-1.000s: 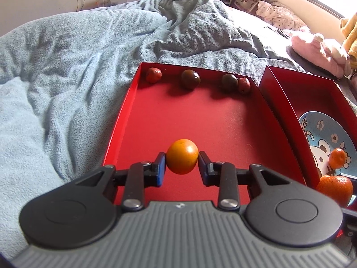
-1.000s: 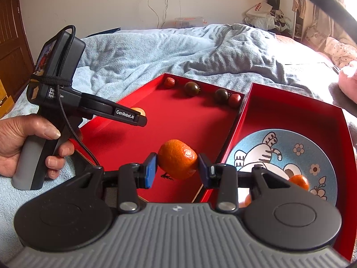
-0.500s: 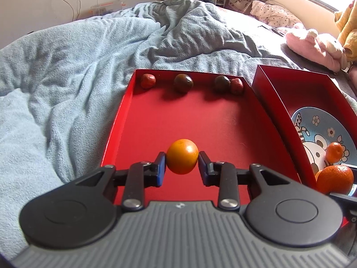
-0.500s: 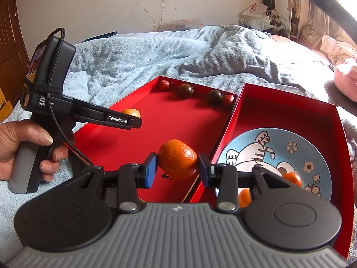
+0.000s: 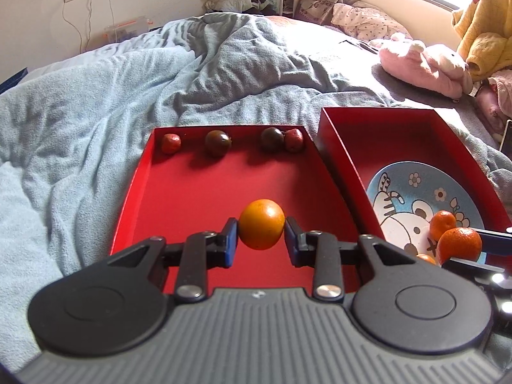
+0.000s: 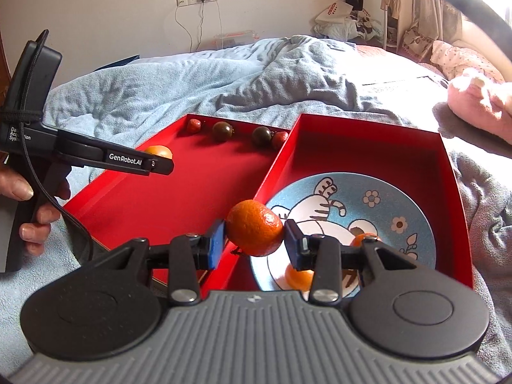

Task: Organize fruits
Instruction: 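Lower the tangerine onto the plate and open the right gripper while the left gripper carries its tangerine over, then lower the small tangerine onto the plate and open the left gripper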

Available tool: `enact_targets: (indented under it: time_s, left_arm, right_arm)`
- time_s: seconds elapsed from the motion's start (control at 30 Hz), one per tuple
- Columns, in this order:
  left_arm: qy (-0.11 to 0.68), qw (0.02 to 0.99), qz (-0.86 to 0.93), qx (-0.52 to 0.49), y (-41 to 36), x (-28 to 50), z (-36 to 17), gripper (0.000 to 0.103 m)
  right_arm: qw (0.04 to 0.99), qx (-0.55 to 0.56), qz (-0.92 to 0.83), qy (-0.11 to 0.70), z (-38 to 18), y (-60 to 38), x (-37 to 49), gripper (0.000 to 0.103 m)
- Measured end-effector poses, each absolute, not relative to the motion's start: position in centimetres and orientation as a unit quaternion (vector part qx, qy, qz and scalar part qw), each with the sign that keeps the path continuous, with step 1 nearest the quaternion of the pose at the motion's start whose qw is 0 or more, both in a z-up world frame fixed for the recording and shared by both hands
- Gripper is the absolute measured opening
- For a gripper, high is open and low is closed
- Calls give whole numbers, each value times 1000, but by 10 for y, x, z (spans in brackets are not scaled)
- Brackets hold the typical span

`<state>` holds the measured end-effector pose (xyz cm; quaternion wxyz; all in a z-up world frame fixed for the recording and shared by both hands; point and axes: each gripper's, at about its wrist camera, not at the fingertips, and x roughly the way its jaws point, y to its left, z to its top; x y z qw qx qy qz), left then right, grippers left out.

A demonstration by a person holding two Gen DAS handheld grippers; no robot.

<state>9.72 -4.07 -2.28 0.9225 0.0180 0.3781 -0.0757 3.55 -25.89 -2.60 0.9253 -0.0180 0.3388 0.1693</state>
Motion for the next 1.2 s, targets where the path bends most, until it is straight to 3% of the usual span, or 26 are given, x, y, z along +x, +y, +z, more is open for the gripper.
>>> enact_targets:
  time_s: [0.33, 0.6, 1.2]
  left_arm:
    - [374, 915, -145, 40, -111, 99, -18, 34]
    - [398, 897, -182, 57, -162, 101, -47, 34]
    - [419, 888, -175, 76, -175, 111, -74, 36]
  right_arm:
    - [928, -1, 102, 358, -48, -319, 37, 45]
    - [921, 4, 66, 383, -69, -344, 41, 45]
    - [909, -28, 71, 411, -94, -324, 70, 46]
